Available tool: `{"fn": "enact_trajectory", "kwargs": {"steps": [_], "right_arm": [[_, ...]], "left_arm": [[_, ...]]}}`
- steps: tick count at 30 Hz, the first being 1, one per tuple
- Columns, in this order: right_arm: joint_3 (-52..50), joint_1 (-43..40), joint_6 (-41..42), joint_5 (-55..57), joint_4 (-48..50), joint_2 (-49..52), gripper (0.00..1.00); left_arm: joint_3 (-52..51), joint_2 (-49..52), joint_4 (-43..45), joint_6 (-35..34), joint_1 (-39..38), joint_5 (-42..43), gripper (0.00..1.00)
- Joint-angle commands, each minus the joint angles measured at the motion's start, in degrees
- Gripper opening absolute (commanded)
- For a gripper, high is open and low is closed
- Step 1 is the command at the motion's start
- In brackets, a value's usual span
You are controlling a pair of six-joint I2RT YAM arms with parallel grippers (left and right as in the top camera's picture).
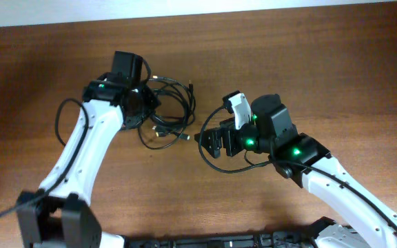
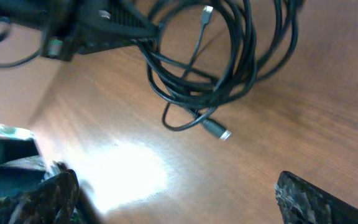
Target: Untangle cables
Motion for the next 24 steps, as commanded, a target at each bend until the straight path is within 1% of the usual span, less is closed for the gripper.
{"fn": "enact_trajectory", "kwargs": {"steps": [1, 3, 4, 6, 7, 9, 11, 13, 14, 15, 17, 18, 19, 20, 21, 22, 24], "right_arm": [[-0.1, -0.1, 14.3, -0.2, 0.4, 3.2, 0.99], [-0.1, 0.0, 20.5, 0.7, 4.6, 7.4, 0.99], [-0.1, 0.0, 22.0, 0.6, 5.7, 9.0, 0.99], [-0.1, 0.0, 21.9, 0.8, 6.9, 12.7, 1.0], [-0.1, 0.0, 21.9, 0.8, 6.9, 14.7, 1.0], [-0.1, 0.0, 21.9, 0.6, 6.4, 16.5, 1.0], [-0.1, -0.1, 17.8, -0.6, 6.5, 16.4, 1.0], [-0.1, -0.2, 14.6, 1.6, 6.4, 16.4, 0.99], [-0.1, -1.1, 11.8, 6.1, 5.5, 16.2, 0.99], [-0.1, -4.0, 11.8, 11.7, 2.5, 15.6, 0.99], [-0.1, -10.6, 10.3, 12.8, -2.3, 13.7, 0.99], [-0.1, -15.7, 7.2, 11.5, -5.9, 11.5, 0.99], [-0.1, -17.6, 4.6, 8.4, -6.7, 10.3, 0.99], [-0.1, -19.4, 1.0, 1.7, -6.8, 8.9, 0.99], [-0.1, -20.1, -2.9, -6.8, -6.2, 7.6, 0.99], [-0.1, -19.8, -4.3, -12.0, -5.6, 7.4, 0.99], [-0.1, -18.7, -4.3, -19.1, -1.4, 7.4, 0.99]], "left_arm": [[1.1, -6.2, 0.2, -3.8, 0.3, 4.1, 0.0], [1.1, -8.5, 0.3, -3.8, 0.0, 5.9, 0.0], [1.1, -9.0, 0.4, -3.8, -0.3, 6.4, 0.0], [1.1, -9.7, 0.5, -3.8, -1.0, 8.3, 0.0], [1.1, -9.7, 1.1, -3.9, -1.0, 11.2, 0.0], [1.2, -9.7, 3.6, -3.9, -1.0, 13.7, 0.0], [1.1, -9.7, 4.7, -3.9, -1.0, 14.0, 0.0], [1.1, -9.7, 4.7, -3.9, -1.0, 14.3, 0.0], [1.1, -9.7, 4.8, -2.8, -0.5, 14.5, 0.0], [1.1, -9.7, 4.9, 1.4, 1.5, 18.9, 0.0], [1.2, -9.7, 5.1, 10.8, 5.2, 26.2, 0.0], [1.1, -9.7, 5.0, 19.3, 7.6, 32.0, 0.0], [1.1, -9.7, 4.9, 22.8, 8.4, 34.2, 0.0], [1.1, -9.7, 4.9, 24.5, 9.0, 34.8, 0.0], [1.1, -9.7, 5.1, 24.7, 9.0, 34.8, 0.0], [1.1, -9.7, 5.1, 24.9, 8.8, 34.8, 0.0], [1.1, -9.7, 5.1, 30.7, 7.8, 39.0, 0.0]]}}
